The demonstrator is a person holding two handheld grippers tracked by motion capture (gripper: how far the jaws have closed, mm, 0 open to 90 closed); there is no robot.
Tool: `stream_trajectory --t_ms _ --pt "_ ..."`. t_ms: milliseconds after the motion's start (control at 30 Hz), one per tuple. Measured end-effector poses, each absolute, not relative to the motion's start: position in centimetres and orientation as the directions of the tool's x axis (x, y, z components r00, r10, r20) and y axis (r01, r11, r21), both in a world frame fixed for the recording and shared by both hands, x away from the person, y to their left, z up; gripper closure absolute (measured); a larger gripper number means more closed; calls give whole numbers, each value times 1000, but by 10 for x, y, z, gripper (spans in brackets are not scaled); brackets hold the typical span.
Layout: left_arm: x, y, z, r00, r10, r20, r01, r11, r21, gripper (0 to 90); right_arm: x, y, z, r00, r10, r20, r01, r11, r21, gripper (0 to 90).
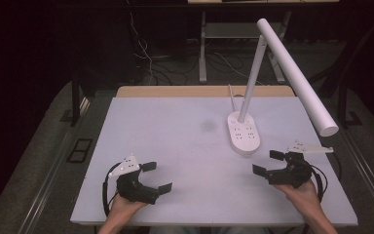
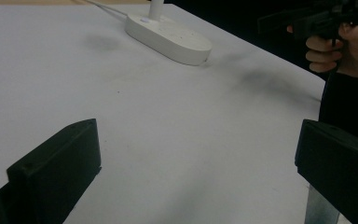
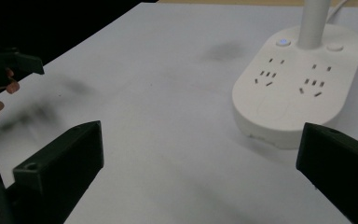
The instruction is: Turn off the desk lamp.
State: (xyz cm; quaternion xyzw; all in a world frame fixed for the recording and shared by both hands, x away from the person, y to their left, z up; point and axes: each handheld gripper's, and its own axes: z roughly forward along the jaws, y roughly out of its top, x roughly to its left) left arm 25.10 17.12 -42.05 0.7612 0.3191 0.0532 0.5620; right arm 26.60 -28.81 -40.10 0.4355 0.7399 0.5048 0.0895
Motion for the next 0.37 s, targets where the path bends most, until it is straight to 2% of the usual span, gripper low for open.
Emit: stream_trajectory --t_ms 367 --pt "252 171 -421 787 549 -281 432 -165 887 0 247 -286 -419 -606 741 290 550 127 826 7"
